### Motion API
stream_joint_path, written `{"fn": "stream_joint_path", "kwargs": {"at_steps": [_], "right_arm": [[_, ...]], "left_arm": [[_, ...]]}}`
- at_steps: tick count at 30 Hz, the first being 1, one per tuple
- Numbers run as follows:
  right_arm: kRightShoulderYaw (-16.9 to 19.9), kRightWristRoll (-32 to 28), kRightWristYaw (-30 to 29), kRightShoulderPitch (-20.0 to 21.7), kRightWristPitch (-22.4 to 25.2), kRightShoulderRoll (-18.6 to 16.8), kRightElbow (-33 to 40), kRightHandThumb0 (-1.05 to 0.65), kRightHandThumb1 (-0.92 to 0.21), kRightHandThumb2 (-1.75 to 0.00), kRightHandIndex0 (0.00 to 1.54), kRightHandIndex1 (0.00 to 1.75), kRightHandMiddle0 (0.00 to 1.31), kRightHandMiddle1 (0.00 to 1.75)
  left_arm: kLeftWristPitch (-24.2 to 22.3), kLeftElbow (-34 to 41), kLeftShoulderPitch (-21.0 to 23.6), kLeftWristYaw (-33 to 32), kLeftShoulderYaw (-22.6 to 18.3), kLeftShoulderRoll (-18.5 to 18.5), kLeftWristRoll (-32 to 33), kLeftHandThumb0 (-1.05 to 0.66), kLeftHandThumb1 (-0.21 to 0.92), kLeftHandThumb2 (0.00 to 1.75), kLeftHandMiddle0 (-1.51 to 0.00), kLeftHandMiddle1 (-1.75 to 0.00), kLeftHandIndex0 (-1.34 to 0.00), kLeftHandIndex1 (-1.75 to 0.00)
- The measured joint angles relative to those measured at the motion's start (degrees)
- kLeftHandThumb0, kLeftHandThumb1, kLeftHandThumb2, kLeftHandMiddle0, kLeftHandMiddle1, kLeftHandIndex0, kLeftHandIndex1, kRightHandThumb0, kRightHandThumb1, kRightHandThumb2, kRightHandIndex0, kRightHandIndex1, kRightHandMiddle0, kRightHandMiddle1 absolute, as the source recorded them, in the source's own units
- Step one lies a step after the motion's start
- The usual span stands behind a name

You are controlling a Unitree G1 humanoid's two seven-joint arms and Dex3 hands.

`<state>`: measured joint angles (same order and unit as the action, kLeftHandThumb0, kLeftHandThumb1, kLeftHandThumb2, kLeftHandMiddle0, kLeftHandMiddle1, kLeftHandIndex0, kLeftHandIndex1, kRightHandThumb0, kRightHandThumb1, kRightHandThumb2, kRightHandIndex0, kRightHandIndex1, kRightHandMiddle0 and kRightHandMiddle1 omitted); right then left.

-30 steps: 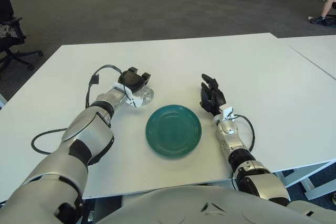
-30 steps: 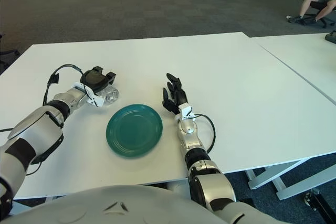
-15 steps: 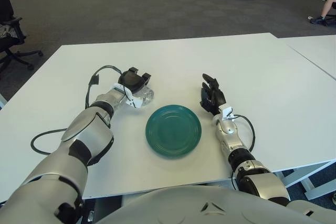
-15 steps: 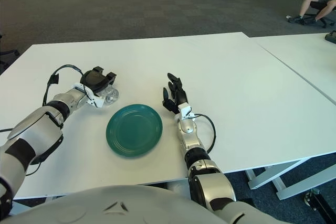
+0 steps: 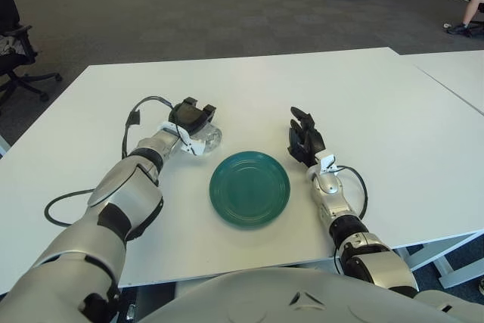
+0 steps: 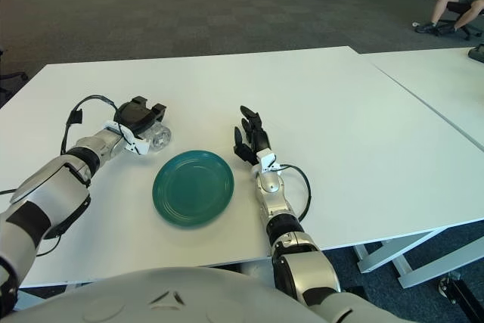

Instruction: Put the bottle into the plate.

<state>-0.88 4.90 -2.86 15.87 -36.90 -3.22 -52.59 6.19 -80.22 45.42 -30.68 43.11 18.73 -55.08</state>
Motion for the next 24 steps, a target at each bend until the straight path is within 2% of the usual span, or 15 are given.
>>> {"fn": "stream_joint_path", "kwargs": {"at_steps": [8, 18, 24], "right_arm": [[0.0, 0.1, 0.5, 0.9, -1.7, 0.2, -2.0, -0.76, -0.92, -0.83, 0.22, 0.00, 0.00, 0.52], [-0.8, 0.1, 1.7, 1.1, -6.6, 0.5, -2.3, -0.78, -0.92, -0.84, 0.19, 0.00, 0.00, 0.52], [-0.6, 0.1, 1.4, 1.3, -4.5, 0.5, -2.7, -0.75, -0.92, -0.81, 0.20, 0.01, 0.00, 0.51]], "left_arm": [[1.0, 0.0, -0.1, 0.5, -1.8, 0.5, 1.3, 0.00, 0.18, 1.48, -0.70, -1.74, -0.50, -1.75], [2.2, 0.0, -0.1, 0.4, -3.6, 0.4, 2.7, 0.00, 0.19, 1.48, -0.70, -1.75, -0.48, -1.75], [4.2, 0.1, 0.3, 0.0, -5.0, 0.5, 3.1, 0.00, 0.20, 1.46, -0.70, -1.74, -0.47, -1.75]]}}
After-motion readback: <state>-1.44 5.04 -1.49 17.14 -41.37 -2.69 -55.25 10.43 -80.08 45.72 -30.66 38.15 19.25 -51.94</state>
